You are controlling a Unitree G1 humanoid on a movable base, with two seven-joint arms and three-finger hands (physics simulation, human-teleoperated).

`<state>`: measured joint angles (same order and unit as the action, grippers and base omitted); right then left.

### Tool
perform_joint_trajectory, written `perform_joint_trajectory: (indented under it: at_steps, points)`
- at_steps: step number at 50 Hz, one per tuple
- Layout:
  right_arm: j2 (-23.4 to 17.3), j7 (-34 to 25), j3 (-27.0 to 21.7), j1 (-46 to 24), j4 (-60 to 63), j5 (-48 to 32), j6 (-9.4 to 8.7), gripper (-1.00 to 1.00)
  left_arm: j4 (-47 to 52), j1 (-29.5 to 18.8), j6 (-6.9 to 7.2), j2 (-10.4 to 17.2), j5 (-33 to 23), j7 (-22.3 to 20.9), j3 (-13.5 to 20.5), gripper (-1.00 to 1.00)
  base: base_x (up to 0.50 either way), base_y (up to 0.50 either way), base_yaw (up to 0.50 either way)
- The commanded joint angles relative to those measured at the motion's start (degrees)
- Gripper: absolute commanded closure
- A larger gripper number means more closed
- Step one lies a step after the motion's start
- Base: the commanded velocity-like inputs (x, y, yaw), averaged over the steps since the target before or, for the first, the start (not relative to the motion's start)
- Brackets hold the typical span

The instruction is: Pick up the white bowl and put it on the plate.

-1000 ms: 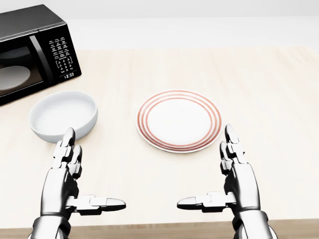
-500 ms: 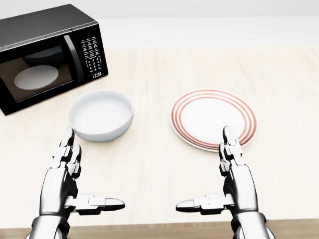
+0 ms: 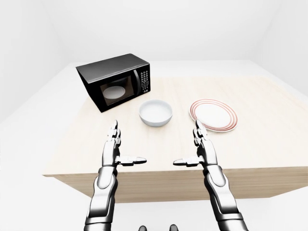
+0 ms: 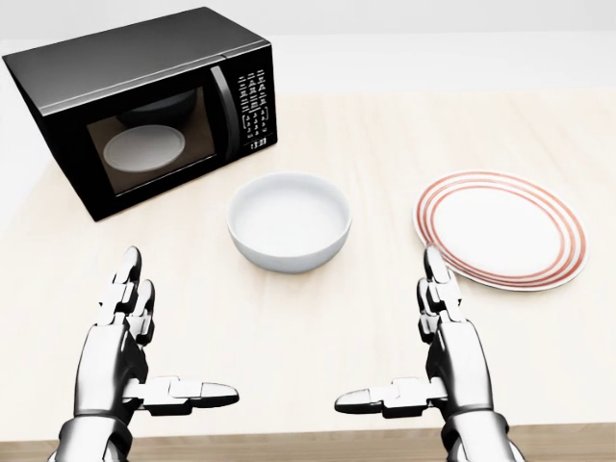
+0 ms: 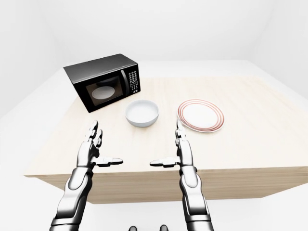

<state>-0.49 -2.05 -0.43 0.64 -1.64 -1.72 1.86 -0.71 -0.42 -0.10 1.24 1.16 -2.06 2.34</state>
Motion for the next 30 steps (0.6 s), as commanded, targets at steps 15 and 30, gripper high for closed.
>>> perform_joint_trajectory:
  at_steps: [15, 30]
  points:
    - [0.07, 0.11, -0.17, -0.34, 0.30, 1.42, -1.66, -1.00, 0.00, -0.01, -0.02, -0.12, 0.01, -0.01, -0.06, -1.00, 0.00, 0.00, 0.00]
    - [0.08, 0.24, 0.25, -0.12, -0.70, 0.41, 0.52, -1.00, 0.00, -0.01, -0.01, -0.12, 0.02, -0.03, -0.06, -1.00, 0.04, 0.00, 0.00]
